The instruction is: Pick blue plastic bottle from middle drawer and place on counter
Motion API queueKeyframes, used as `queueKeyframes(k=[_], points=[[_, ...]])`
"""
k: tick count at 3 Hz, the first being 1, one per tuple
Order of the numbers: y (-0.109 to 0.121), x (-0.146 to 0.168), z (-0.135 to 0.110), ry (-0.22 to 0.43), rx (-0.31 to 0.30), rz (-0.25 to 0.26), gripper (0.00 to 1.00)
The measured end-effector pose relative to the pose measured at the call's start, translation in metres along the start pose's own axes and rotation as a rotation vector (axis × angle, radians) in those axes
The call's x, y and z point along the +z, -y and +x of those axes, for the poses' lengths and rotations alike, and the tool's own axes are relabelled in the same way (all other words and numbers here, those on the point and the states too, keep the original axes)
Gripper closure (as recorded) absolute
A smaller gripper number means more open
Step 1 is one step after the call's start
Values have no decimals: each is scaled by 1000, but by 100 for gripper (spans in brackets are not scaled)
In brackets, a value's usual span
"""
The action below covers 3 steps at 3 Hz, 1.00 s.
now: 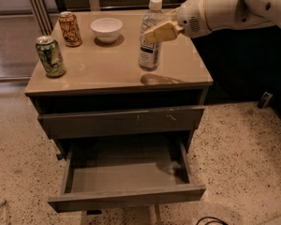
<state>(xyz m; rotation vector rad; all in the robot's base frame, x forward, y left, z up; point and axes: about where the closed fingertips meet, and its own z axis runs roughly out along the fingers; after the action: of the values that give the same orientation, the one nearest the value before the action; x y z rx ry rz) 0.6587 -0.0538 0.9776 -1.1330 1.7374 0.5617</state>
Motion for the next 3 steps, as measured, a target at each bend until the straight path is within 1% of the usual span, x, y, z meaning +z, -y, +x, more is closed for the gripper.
queueKeyframes(k=[1, 2, 3], points=[[9, 21, 13, -33, 7, -19, 100], [11, 29, 20, -51, 19, -30, 100], [9, 41, 33, -53, 43, -45, 100]])
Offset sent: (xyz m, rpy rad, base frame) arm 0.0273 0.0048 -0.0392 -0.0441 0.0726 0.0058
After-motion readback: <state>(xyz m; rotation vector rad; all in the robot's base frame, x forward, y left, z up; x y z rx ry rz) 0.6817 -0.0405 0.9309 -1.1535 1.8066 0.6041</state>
